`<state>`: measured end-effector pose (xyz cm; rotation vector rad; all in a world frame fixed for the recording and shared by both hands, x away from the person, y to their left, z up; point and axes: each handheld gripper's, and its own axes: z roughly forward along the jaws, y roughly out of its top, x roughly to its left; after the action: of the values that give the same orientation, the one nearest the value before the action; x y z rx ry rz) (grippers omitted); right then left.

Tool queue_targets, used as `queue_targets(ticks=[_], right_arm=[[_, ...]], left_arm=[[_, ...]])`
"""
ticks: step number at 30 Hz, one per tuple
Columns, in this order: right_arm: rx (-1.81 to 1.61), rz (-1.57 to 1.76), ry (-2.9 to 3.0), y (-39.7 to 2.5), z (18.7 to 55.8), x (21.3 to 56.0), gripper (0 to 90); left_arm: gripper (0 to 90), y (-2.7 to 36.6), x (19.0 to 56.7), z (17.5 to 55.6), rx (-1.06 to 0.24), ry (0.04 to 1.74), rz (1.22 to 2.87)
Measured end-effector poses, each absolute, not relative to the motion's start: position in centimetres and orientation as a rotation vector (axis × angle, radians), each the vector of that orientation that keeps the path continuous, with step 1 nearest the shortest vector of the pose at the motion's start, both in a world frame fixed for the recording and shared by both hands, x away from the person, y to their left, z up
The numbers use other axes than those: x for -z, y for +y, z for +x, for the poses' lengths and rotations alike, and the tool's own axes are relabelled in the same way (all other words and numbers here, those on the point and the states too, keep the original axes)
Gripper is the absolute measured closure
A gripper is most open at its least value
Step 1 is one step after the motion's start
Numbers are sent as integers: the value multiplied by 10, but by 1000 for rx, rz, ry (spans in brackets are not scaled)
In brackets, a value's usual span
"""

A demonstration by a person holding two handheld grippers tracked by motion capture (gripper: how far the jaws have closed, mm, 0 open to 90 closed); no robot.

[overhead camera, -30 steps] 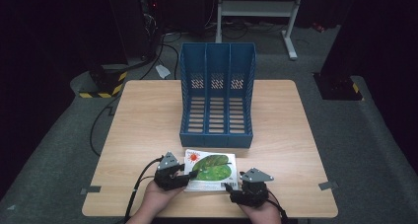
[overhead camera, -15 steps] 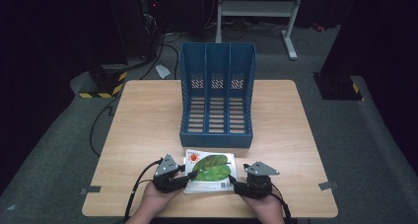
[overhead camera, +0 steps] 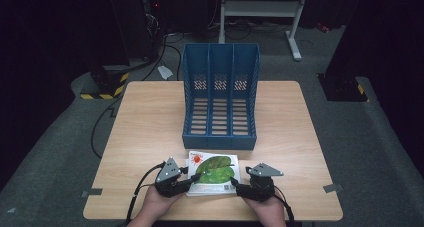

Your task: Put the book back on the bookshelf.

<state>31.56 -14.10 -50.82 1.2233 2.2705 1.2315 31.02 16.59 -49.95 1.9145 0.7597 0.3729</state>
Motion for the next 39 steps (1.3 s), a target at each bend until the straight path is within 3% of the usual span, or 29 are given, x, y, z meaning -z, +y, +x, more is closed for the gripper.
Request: queue_targets(ticks=[39], right_arm=[[-1410,1418,2369,-140,341,522,147]], left_arm=[[634,161,496,298,-496,559,1906]])
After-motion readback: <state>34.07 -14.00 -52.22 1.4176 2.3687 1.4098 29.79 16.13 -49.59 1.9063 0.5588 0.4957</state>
